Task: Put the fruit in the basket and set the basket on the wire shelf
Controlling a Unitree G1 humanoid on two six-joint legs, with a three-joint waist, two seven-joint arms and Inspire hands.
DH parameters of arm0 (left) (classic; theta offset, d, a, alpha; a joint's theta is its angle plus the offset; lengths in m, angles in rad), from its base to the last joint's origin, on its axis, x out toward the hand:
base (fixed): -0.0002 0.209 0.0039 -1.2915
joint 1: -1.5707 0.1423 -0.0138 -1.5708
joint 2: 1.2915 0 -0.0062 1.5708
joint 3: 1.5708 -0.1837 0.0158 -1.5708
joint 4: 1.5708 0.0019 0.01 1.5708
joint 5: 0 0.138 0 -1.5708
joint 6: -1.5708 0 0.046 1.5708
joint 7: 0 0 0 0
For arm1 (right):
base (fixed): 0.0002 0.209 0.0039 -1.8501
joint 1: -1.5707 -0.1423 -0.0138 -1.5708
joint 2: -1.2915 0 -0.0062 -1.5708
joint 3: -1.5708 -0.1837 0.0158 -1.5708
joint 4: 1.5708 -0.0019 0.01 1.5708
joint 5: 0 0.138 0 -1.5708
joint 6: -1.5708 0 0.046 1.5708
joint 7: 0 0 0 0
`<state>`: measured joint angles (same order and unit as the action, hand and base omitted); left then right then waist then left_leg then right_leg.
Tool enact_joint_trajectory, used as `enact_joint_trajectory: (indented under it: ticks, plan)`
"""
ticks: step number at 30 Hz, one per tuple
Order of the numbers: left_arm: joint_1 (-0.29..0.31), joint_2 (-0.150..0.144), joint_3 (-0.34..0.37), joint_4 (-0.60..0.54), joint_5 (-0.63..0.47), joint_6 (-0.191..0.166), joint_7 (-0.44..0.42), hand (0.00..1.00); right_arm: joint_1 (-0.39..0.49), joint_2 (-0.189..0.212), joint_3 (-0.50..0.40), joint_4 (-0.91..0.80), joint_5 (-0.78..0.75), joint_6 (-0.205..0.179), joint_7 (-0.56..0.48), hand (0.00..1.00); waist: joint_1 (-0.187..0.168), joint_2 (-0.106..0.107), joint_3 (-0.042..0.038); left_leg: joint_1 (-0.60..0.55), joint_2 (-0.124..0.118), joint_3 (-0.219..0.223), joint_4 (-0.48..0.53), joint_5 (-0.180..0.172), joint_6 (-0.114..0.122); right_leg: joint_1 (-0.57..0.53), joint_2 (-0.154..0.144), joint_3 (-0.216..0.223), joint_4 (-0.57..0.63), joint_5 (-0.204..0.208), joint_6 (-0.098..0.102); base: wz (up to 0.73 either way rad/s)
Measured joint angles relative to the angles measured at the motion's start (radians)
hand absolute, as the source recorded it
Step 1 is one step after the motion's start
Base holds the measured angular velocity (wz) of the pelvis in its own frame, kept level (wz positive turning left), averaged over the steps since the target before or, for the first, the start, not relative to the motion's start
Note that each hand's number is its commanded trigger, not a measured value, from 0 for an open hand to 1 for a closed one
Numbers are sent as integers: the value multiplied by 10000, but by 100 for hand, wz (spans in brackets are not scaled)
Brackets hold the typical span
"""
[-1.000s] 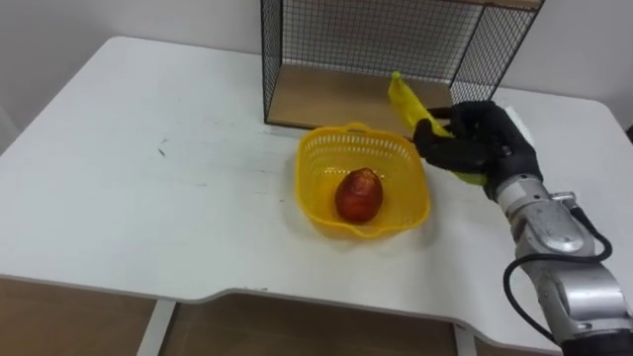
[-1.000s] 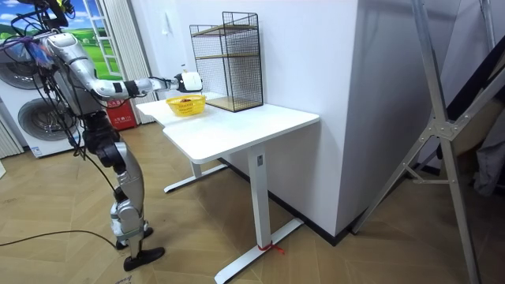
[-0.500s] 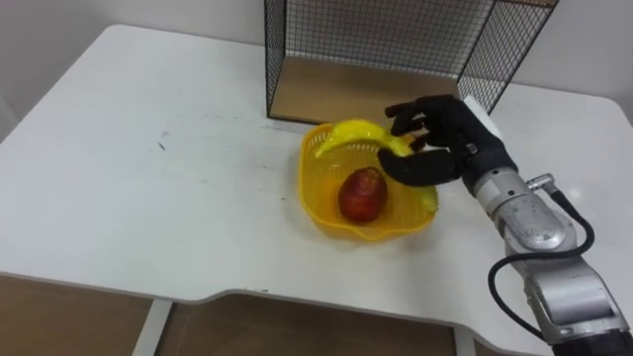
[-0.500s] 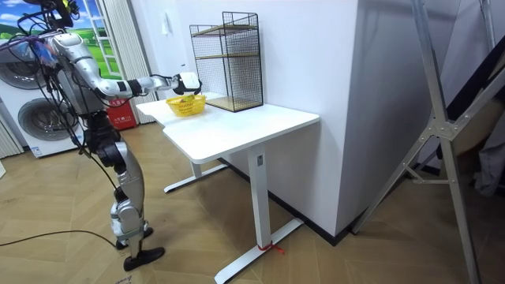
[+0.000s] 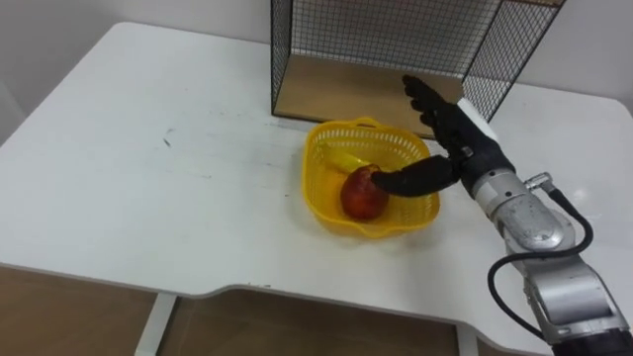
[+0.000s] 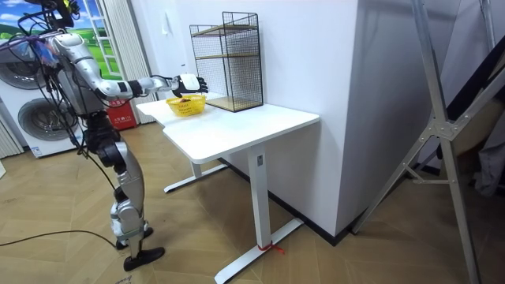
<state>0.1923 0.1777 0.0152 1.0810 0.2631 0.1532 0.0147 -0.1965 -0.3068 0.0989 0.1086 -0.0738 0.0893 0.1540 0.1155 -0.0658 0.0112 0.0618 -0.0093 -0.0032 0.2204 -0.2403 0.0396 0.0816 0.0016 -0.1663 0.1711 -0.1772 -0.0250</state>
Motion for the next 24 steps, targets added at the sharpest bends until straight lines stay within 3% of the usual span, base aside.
enact_joint_trajectory:
  ticks: [6, 9, 12, 15, 18, 22, 24]
  plan:
    - [-4, 3, 40, 213, -1178, -113, 325, 0, 44, -5, -7, 0, 1104, -3, -316, 0, -52, 6, -53, 51, -8, -2, 6, 1, 1, 73, -13, -3, -26, 0, 1, 0]
    - [112, -1, 288, 215, -1433, -116, 412, 0, 53, 3, -41, -3, 1700, -4, -697, 0, -95, 20, -67, 62, -4, 1, 17, 1, 1, 86, -29, -4, -26, 1, 2, 0]
    - [345, -29, 713, 228, -1905, -233, 600, 0, 63, 7, -243, -3, 1721, -13, -1115, 0, -224, 85, -137, 64, -11, -25, 32, 1, 1, 101, -35, -56, -10, 0, 2, 4]
    - [614, -28, 1272, 511, -2578, -402, 955, 0, 441, 6, -810, -371, 2045, -37, -1704, 0, -295, 206, -142, 193, -12, -30, 9, 0, 1, 225, -19, -54, -18, 0, 3, 0]
    - [956, -25, 2005, 605, -3302, -490, 1461, 0, 996, 0, -1438, -654, 2524, -343, -2293, 0, -353, 340, -202, 215, -8, -32, 7, 0, 1, 241, -54, -26, -13, 0, 2, 0]
    - [1147, -74, 2993, 269, -4005, -553, 2239, 0, 1898, 0, -2152, -1057, 3206, -367, -2955, 0, -389, 568, -142, 205, 17, -18, -10, -3, -3, 245, -41, -13, 3, 7, -9, 0]
    - [1316, -70, 3413, -281, -4554, -756, 2776, 0, 2364, 4, -2384, -1095, 3250, -587, -3185, 0, -446, 639, -120, 195, 22, -25, 20, -4, -6, 268, -33, -19, 1, 10, -14, 5]
